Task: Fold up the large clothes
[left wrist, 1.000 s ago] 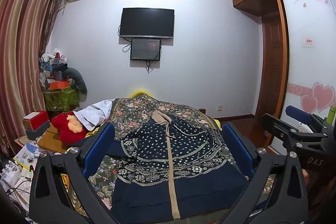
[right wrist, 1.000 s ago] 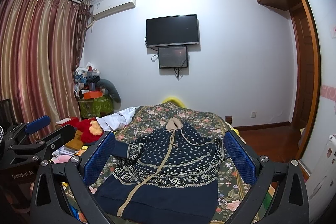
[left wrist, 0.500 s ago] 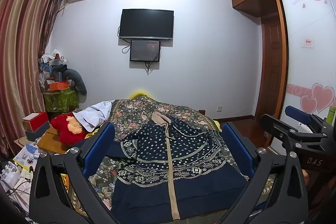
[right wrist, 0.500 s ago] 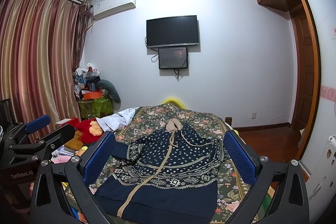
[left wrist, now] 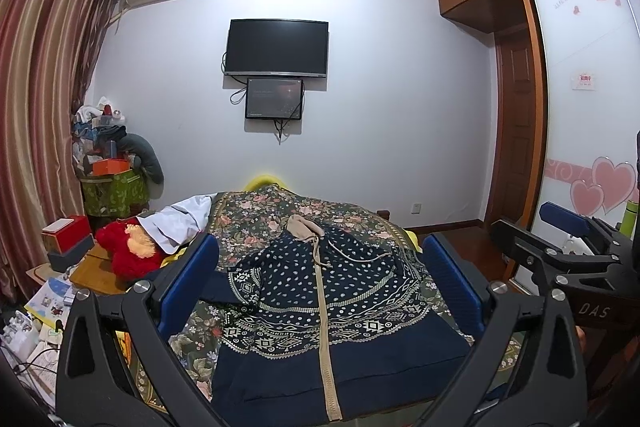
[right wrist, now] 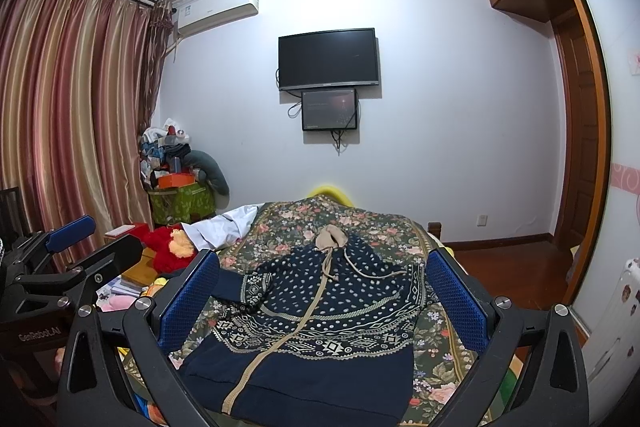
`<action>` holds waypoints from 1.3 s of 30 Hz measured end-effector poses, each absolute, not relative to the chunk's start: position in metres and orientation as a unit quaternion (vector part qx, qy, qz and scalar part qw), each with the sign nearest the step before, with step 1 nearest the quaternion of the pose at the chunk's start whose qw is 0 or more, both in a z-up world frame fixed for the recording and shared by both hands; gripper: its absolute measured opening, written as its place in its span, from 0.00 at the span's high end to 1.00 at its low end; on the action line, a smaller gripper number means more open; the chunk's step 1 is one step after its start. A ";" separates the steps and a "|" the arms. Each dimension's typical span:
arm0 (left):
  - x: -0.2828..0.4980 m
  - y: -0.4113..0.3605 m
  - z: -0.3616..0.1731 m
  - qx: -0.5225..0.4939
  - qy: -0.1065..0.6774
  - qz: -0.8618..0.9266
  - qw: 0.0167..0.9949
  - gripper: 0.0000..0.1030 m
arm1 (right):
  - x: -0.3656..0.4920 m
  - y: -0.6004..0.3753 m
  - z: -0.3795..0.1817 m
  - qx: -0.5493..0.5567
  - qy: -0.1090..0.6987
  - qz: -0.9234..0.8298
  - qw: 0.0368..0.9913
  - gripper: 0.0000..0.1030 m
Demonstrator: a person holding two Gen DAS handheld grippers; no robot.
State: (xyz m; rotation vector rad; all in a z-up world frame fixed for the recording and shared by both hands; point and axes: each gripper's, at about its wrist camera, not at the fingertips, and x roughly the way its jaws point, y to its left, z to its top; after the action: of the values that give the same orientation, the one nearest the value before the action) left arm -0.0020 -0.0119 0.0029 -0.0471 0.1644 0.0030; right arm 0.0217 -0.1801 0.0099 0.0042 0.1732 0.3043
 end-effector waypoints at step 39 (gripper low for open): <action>0.139 0.093 -0.065 -0.084 0.189 0.092 0.974 0.00 | 0.198 -0.112 -0.037 -0.048 0.179 0.167 0.968 0.00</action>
State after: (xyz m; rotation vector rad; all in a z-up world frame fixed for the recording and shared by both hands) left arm 0.1393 0.0928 -0.0646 -0.1699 0.3818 0.1865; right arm 0.1984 -0.1117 -0.0371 -0.0979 0.3628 0.3366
